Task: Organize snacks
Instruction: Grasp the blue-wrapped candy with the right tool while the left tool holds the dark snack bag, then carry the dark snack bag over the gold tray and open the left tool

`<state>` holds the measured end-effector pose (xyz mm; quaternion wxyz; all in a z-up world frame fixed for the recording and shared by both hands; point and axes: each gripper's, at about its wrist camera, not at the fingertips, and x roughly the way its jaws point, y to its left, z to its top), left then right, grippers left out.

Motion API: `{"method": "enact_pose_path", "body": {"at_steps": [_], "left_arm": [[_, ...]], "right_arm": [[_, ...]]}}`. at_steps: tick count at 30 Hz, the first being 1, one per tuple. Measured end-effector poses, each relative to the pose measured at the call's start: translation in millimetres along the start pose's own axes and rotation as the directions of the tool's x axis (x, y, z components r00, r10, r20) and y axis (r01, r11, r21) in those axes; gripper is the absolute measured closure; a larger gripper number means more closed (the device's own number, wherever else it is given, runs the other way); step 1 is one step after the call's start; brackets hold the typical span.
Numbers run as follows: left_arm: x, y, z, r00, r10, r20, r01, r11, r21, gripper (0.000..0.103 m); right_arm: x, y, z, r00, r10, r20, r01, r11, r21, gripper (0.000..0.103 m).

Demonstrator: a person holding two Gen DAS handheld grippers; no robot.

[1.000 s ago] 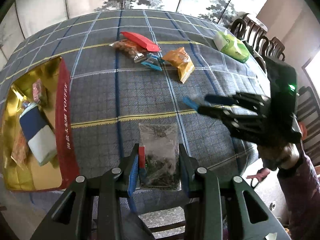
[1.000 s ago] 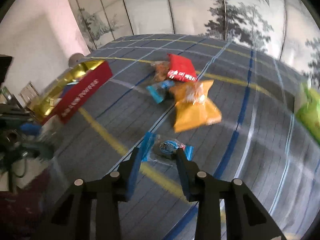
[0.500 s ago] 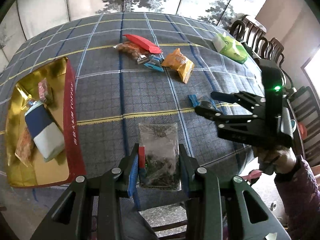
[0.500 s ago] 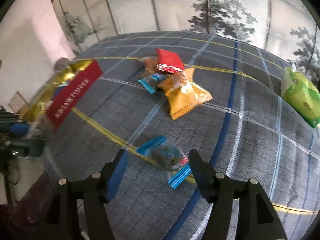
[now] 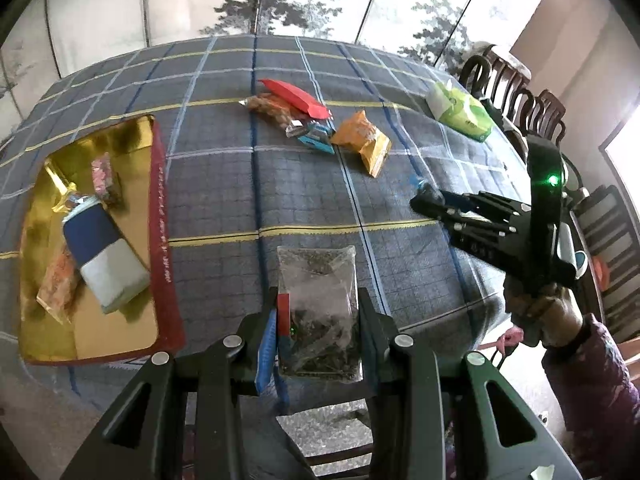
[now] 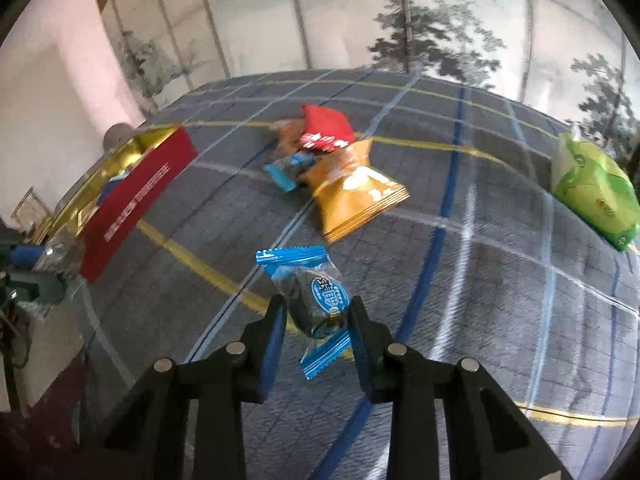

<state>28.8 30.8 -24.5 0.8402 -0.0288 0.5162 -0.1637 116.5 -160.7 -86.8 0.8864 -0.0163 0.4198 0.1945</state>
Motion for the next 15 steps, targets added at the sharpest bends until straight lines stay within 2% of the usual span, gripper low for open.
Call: {"method": "enact_pose_path", "body": {"at_steps": [5,9,14,15], "left_arm": [[-20,15,-6,0.999,0.019,0.046,-0.018,0.999,-0.028,0.072],[-38,40,-10,0.995,0.064,0.08,-0.058,0.996,-0.072,0.072],[-56,75,-16,0.985,0.136,0.105,-0.123,0.985,-0.124,0.072],[-59,82,-18,0.984,0.146,0.106,-0.131,0.982,-0.138,0.072]], "right_arm": [[-6,-30,10,0.991,-0.112,0.076,0.104,0.989,0.108,0.072],[2,-50,13,0.981,-0.172,0.087,0.151,0.967,0.207,0.072],[15,-60,11,0.98,-0.187,0.066,0.161,0.946,0.282,0.072],[13,-62,12,0.978,-0.193,0.084,0.16,0.941,0.297,0.072]]}}
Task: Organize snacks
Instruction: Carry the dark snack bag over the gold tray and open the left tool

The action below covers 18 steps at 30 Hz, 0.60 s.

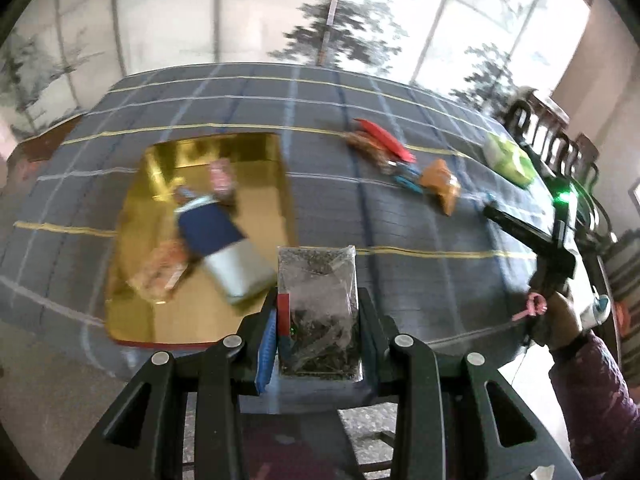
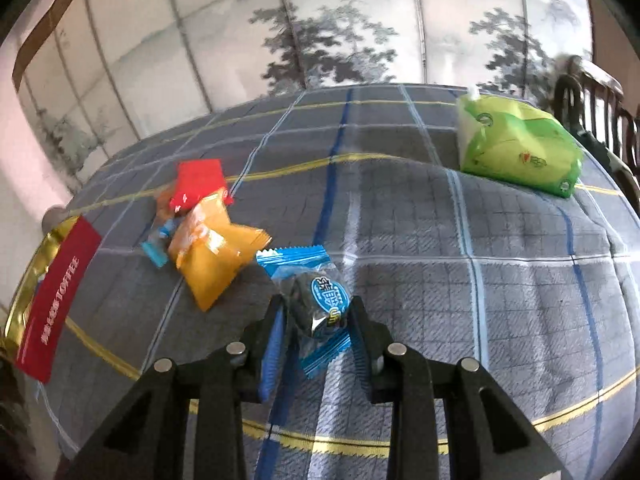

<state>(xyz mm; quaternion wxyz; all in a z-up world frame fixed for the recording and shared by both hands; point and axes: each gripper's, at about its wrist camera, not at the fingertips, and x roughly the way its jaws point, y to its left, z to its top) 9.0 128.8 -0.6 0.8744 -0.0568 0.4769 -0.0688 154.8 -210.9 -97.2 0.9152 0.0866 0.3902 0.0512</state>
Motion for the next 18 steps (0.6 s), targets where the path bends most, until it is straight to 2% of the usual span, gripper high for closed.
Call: {"method": "enact_pose_path", "body": {"at_steps": [6,11,18], "left_arm": [[-2,35,3,0.999,0.05,0.019,-0.049,0.998,-0.039,0.072],[9,47,24,0.998,0.04,0.049,-0.04,0.999,-0.018,0.072],[41,60,57,0.998,0.023,0.053,-0.021,0.999,-0.028,0.072]], "right_arm": [[2,-10,2,1.0,-0.006,-0.004,0.007,0.999,0.047,0.072],[7,-5,2,1.0,-0.018,-0.025,0.019,1.0,0.024,0.072],[6,-11,3,1.0,-0.027,-0.014,0.028,0.998,0.057,0.072]]}}
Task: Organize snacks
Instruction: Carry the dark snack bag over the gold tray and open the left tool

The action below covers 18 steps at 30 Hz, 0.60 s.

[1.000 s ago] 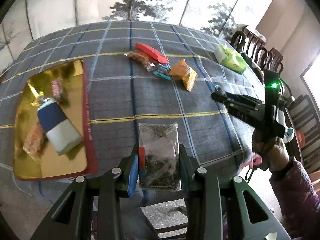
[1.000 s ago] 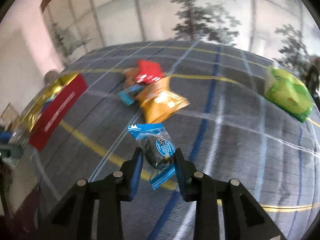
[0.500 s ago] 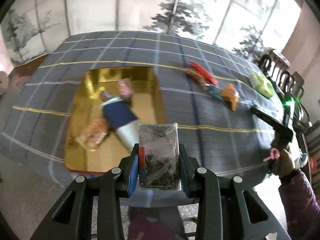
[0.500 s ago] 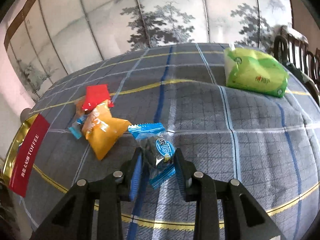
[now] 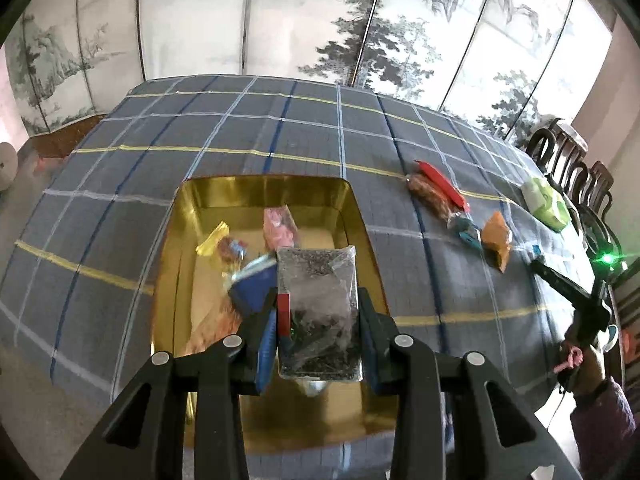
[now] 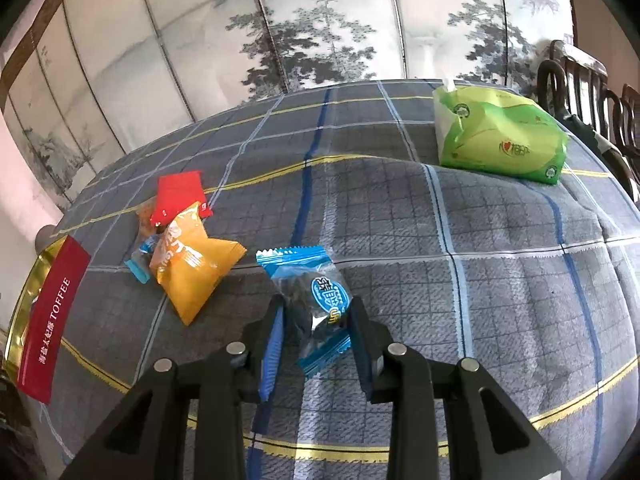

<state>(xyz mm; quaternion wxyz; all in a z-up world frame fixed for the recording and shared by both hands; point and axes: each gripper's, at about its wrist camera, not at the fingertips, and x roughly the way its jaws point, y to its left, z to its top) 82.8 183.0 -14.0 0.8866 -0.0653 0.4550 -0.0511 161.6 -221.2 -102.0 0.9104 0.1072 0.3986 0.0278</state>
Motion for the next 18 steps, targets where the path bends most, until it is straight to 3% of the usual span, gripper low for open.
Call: {"method": "enact_pose_path", "body": {"at_steps": [6,13,18], "left_arm": [[31,2,15,0.999,0.034,-0.01,-0.034,0.999,0.034,0.072],[52,2,31,1.0,0.018,-0.02,-0.017,1.0,0.02,0.072],[65,-10,40,0.998,0.057,-0.014,-0.056,0.997,0.059,0.072]], "right_arm": [[2,0,0,1.0,-0.004,-0.011,0.004,1.0,-0.004,0.072],[3,0,0,1.0,-0.004,-0.011,0.004,1.0,-0.005,0.072],[3,0,0,1.0,-0.004,-0.011,0.004,1.0,-0.004,0.072]]}}
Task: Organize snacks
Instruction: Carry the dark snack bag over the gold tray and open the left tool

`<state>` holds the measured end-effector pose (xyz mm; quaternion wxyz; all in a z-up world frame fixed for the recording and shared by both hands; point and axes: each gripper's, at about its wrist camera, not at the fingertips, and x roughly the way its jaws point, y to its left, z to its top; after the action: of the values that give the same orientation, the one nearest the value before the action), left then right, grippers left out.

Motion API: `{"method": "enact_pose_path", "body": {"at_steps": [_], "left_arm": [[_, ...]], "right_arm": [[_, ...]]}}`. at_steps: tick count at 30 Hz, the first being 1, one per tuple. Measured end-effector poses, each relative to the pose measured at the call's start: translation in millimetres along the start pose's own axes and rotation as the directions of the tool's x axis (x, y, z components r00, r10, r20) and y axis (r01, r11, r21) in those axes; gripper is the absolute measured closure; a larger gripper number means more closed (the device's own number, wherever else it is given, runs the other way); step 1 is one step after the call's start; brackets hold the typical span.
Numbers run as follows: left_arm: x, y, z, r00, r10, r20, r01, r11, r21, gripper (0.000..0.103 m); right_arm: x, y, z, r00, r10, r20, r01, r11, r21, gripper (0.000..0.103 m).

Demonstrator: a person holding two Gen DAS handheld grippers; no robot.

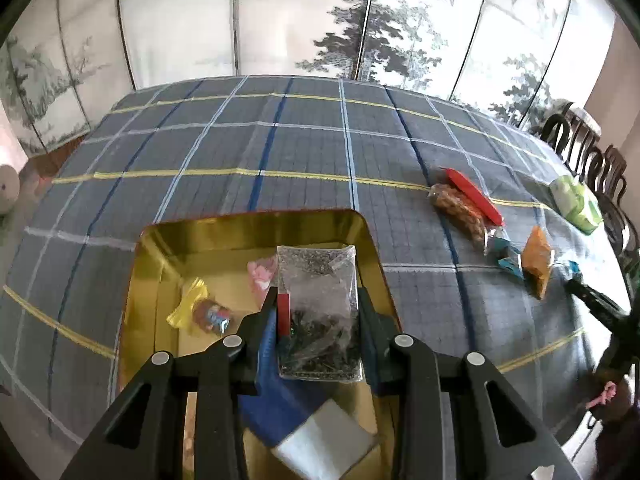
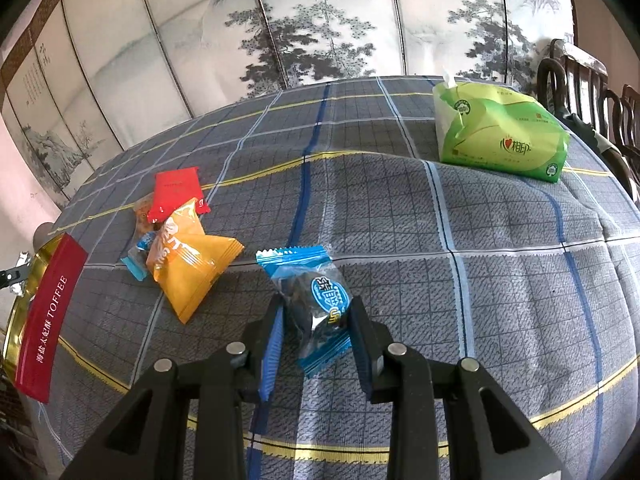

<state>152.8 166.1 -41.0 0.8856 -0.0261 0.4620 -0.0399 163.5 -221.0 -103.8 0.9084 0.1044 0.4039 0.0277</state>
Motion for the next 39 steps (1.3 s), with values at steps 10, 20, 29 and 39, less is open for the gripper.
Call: {"method": "enact_pose_path", "body": {"at_steps": [10,20,29,39], "left_arm": [[19,-10,6,0.999,0.045,-0.001,-0.045,0.998,0.04,0.069],[14,-13,7,0.998,0.058,0.018,-0.058,0.997,0.041,0.07],[-20,-7,-19,0.996,0.089,0.023,-0.089,0.996,-0.026,0.07],[-78,2,-84,0.994,0.103,0.03,-0.1,0.991,-0.09,0.051]], "right_arm": [[1,0,0,1.0,0.001,0.0,-0.001,1.0,0.001,0.071],[1,0,0,1.0,0.0,0.0,0.0,1.0,0.0,0.071],[1,-1,0,1.0,0.009,0.001,-0.009,1.0,0.006,0.071],[-21,11,-18,0.996,0.087,0.018,-0.088,0.996,0.029,0.071]]}}
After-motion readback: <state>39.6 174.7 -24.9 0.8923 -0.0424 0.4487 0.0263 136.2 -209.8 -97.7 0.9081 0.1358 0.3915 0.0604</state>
